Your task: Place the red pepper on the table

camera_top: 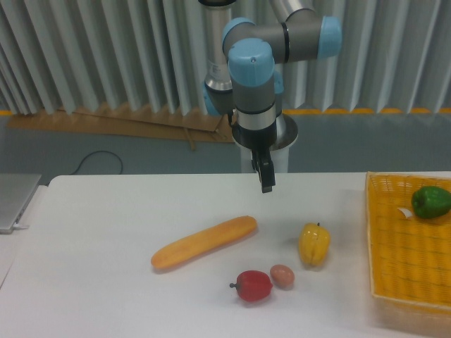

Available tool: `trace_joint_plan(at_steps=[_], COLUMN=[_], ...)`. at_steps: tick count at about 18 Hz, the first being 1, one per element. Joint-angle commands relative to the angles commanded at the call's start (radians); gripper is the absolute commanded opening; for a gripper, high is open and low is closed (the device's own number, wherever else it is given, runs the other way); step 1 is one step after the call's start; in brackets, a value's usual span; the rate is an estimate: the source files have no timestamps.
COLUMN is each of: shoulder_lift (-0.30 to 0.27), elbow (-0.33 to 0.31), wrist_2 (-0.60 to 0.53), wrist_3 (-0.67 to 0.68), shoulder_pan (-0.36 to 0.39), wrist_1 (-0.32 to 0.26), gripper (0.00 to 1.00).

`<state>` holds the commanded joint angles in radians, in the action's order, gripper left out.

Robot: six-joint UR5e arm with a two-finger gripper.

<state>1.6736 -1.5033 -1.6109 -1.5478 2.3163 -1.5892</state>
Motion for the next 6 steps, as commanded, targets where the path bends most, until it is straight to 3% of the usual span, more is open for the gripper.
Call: trace_joint_plan(at_steps=[6], shoulder_lift=[-0.028], elbow=[-0.005], wrist_2=[0.019], wrist_3=[0.0], shoulder_pan=[0.003], wrist_1=[-0.029], gripper=[1.0])
